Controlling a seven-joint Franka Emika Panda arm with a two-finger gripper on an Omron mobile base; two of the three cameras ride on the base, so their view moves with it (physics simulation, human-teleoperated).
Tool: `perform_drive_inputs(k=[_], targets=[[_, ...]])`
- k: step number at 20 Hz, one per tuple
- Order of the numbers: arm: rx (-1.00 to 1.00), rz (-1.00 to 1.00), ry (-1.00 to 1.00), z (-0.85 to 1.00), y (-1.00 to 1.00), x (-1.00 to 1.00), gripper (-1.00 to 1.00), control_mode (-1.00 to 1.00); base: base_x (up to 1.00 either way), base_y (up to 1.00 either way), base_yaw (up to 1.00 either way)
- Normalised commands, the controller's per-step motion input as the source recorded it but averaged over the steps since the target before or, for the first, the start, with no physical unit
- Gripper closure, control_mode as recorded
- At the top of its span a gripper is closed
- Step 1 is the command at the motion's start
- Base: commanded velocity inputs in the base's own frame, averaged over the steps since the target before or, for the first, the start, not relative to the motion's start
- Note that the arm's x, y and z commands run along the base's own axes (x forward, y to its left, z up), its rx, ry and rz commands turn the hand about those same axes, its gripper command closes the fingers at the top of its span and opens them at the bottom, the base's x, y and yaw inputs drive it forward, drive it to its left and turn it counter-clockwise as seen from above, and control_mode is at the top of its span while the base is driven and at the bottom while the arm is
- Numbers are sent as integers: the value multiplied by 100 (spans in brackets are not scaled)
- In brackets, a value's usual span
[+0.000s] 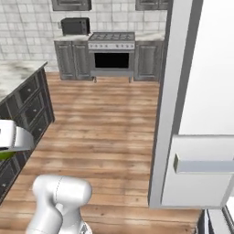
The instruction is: Grab the lime and lemon wedge from the fridge, place them in the blender, close the lid, and turn on the blender to create a marinade.
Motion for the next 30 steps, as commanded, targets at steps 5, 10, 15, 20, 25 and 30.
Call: perform_drive_inputs(k=[5,10,15,20,25,30], targets=[[0,0,0,0,0,0,100,100,21,49,48],[0,0,0,0,0,0,100,100,30,54,47],[0,0,0,0,0,0,100,100,26,61,47],[0,0,0,0,0,0,100,100,16,52,53],[0,0,0,0,0,0,100,100,0,34,61],[0,0,0,0,0,0,100,100,10,24,61]])
